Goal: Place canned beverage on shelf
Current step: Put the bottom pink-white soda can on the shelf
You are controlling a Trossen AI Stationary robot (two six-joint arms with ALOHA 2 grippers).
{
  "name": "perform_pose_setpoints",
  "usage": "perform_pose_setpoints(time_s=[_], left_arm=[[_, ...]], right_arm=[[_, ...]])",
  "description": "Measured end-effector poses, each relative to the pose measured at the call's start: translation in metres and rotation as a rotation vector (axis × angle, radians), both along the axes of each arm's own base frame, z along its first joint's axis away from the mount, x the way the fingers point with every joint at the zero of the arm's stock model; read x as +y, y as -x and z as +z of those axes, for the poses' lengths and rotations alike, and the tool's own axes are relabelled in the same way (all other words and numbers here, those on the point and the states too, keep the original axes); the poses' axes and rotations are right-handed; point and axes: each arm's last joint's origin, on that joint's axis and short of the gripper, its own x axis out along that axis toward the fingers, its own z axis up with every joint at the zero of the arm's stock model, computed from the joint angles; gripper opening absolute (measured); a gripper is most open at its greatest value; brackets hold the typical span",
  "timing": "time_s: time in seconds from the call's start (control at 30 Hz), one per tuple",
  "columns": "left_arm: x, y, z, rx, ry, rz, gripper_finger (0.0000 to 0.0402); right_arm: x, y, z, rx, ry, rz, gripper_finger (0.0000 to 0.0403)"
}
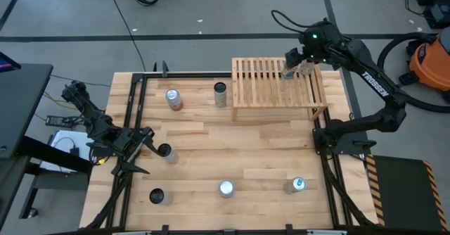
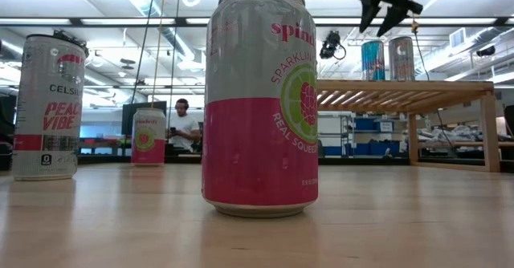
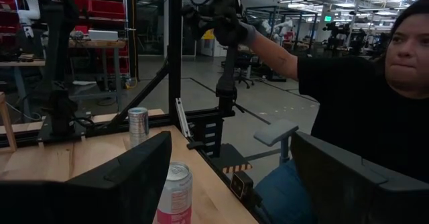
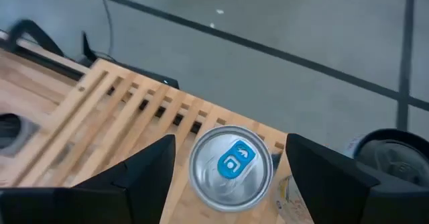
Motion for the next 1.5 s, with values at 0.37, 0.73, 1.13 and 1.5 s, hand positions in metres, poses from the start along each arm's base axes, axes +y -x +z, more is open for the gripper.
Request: perform_pose_setpoints(time_s=[0.37, 0.73, 1.13, 1.5], left_arm=[[0.0, 0.0, 0.0, 0.001, 0.001, 0.0, 0.0316], [0.0, 0.0, 0.0, -0.002, 0.003, 0.0, 0.0316], [0.0, 0.0, 0.0, -0.002, 0.003, 0.0, 0.0316], [0.0, 0.0, 0.0, -0.001, 0.004, 0.0, 0.0316]], right_arm=[[0.025, 0.018, 0.017, -0.166, -0.015, 0.145, 0.0293], [0.026, 0.018, 0.018, -0.196, -0.025, 0.151, 0.0293], [0.046, 0.007, 0.012, -0.243, -0.214, 0.352, 0.0293], [0.078, -0.007, 0.01, -0.237, -0.305, 0.491, 0.0293]])
